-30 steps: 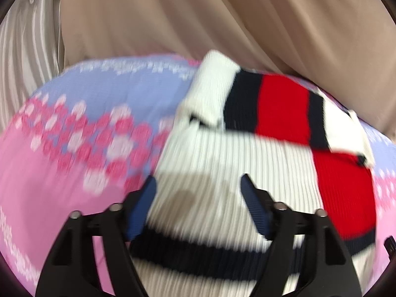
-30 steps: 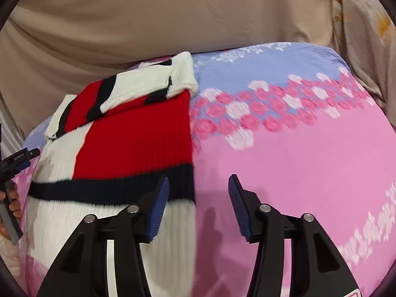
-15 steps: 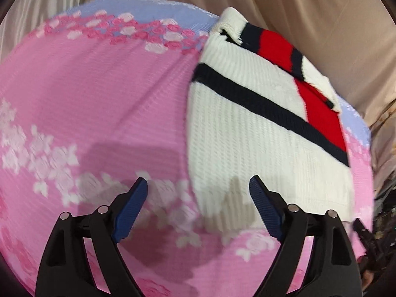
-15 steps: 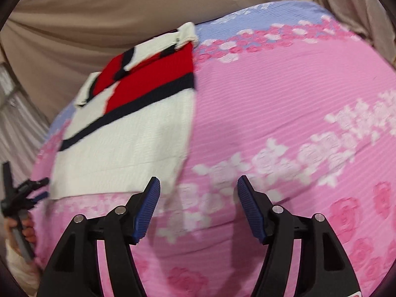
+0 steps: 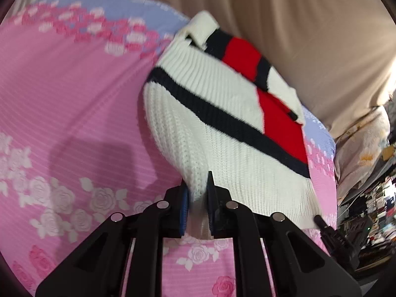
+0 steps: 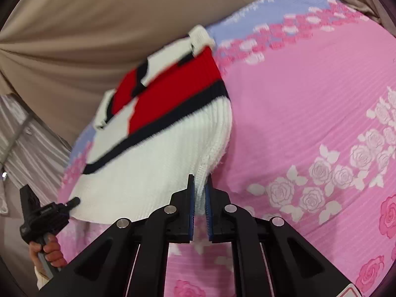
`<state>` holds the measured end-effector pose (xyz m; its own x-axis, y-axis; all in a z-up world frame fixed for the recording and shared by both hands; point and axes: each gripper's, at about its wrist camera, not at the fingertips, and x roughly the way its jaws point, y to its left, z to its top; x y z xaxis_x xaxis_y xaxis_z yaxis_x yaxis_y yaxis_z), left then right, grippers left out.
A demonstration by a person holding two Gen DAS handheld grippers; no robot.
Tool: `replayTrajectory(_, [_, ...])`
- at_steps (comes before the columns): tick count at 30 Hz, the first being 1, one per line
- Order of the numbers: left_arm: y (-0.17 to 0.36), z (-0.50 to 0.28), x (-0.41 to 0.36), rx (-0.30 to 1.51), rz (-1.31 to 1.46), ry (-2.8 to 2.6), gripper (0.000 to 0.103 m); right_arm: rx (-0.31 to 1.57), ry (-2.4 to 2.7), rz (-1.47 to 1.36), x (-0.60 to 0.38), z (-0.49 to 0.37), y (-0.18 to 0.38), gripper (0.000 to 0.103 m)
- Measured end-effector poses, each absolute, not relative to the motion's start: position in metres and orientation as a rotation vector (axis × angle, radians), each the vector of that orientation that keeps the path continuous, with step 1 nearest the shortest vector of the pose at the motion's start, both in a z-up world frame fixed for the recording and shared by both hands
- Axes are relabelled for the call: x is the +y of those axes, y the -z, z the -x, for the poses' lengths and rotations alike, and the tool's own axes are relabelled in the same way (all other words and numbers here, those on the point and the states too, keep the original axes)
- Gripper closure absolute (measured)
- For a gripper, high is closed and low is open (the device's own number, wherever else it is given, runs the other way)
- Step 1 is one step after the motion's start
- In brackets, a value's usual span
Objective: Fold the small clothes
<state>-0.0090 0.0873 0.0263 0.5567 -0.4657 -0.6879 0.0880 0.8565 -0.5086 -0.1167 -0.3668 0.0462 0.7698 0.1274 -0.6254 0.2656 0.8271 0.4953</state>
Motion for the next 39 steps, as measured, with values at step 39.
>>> replayTrajectory(39, [-0.078, -0.109, 0.056, 0.777, 0.243, 0.331, 0.092, 0.36, 0.042, -0.619, -0.418, 0.016, -0.11, 0.096])
